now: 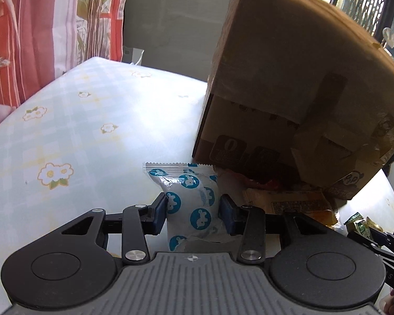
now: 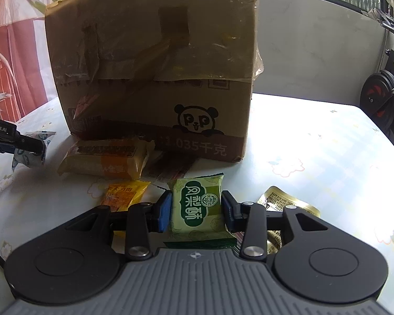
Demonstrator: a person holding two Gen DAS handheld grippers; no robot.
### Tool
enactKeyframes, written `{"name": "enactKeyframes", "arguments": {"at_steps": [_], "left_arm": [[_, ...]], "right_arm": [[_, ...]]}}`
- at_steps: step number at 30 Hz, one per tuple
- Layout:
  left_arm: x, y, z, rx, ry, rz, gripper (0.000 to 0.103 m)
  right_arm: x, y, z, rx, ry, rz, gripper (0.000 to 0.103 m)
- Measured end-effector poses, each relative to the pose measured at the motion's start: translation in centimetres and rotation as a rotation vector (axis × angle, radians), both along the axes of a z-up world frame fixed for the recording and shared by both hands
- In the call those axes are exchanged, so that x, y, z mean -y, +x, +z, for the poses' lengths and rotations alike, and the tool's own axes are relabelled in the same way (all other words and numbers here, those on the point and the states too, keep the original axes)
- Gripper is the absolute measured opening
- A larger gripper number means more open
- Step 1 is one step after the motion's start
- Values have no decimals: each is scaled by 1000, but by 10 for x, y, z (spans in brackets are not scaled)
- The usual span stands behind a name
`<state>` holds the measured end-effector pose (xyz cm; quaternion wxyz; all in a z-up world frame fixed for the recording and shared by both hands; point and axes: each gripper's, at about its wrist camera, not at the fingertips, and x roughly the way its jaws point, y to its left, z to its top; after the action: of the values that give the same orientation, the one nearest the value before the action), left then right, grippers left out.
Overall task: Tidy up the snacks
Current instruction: 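Lift both packets over the box and open both tools to release them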
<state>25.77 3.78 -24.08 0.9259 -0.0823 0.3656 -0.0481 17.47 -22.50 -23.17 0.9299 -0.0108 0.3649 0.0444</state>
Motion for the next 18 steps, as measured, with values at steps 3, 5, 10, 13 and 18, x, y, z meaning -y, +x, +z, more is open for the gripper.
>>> {"name": "enactKeyframes", "arguments": {"at_steps": [3, 5, 10, 13, 18], "left_arm": [[0, -4, 11, 41, -16, -13, 45], [2, -6, 18, 68, -18, -23, 45], [3, -13, 51, 188, -3, -49, 45], [9, -15, 75, 289, 40, -75, 45], [28, -9, 123, 422, 90, -109, 45]], "right_arm": [[3, -4, 3, 17, 13, -12, 42], [7, -8, 8, 35, 35, -36, 42], [20, -15, 31, 106, 66, -89, 42], [28, -15, 58, 186, 82, -94, 42], [30, -7, 112, 353, 95, -71, 42]]}}
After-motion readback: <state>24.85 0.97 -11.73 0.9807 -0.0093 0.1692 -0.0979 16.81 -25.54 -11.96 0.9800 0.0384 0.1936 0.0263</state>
